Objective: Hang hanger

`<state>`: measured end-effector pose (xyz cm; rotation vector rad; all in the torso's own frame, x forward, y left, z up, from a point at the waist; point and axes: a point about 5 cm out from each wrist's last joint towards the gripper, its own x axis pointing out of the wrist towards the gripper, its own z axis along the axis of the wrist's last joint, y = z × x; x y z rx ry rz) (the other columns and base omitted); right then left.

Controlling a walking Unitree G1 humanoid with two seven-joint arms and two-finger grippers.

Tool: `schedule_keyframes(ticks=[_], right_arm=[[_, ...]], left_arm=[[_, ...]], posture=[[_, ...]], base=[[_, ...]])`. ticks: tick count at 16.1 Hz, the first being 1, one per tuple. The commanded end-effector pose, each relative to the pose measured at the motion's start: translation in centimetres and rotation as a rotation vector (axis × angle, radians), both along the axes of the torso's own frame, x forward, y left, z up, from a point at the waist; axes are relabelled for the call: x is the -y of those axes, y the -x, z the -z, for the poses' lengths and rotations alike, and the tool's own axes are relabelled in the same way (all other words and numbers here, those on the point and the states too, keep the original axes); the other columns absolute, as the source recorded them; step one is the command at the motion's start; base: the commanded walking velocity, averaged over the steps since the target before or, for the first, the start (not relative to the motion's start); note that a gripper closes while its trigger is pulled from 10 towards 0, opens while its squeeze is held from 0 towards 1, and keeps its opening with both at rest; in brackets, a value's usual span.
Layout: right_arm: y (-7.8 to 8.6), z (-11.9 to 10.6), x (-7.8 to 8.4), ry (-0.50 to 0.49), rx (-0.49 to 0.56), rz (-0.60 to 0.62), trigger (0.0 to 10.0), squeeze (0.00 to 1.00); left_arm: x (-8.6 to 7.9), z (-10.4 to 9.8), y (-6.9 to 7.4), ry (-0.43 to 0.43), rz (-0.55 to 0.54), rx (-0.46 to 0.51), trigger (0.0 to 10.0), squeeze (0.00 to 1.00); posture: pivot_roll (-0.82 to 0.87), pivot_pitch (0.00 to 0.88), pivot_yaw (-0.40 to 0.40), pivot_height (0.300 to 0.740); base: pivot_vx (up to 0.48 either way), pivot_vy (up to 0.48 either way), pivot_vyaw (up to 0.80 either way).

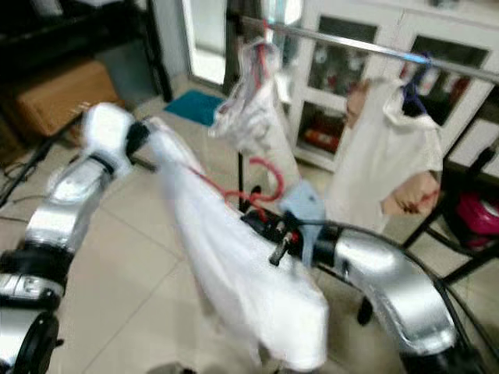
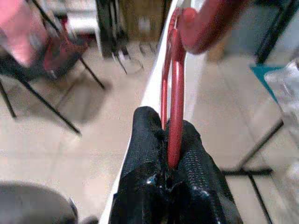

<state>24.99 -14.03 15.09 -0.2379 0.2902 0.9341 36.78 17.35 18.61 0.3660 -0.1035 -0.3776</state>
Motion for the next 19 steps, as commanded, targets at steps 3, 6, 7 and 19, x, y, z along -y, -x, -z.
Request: schedule_keyframes(ticks=[3, 6, 7, 19], right_arm=[[-0.1, 1.0, 0.1, 0.088, -0.034, -0.001, 0.0, 0.00], [-0.3, 2.3, 0.4, 0.225, -0.087, -0.029, 0.0, 0.00], [-0.3, 2.6, 0.7, 0.247, -0.106, -0.022, 0.0, 0.00], [2.6, -1.3, 2.3, -0.311, -0.111, -0.121, 0.0, 0.00]], left_arm=[[0.8, -0.1, 0.2, -0.044, 0.086, -0.032, 0.0, 0.00], [2.1, 1.0, 0.5, -0.112, 0.177, -0.084, 0.0, 0.00], [2.1, 1.2, 0.5, -0.153, 0.181, -0.091, 0.0, 0.00], [-8.3, 1.6, -0.3, -0.275, -0.238, -0.160, 0.0, 0.00]], posture=[[-0.10, 0.000, 0.066, 0.740], [-0.09, 0.000, 0.066, 0.740], [-0.09, 0.000, 0.066, 0.740], [-0.10, 0.000, 0.090, 0.740]], base=[[0.000, 0.000, 0.00], [0.000, 0.000, 0.00], [0.000, 0.000, 0.00], [0.000, 0.000, 0.00]])
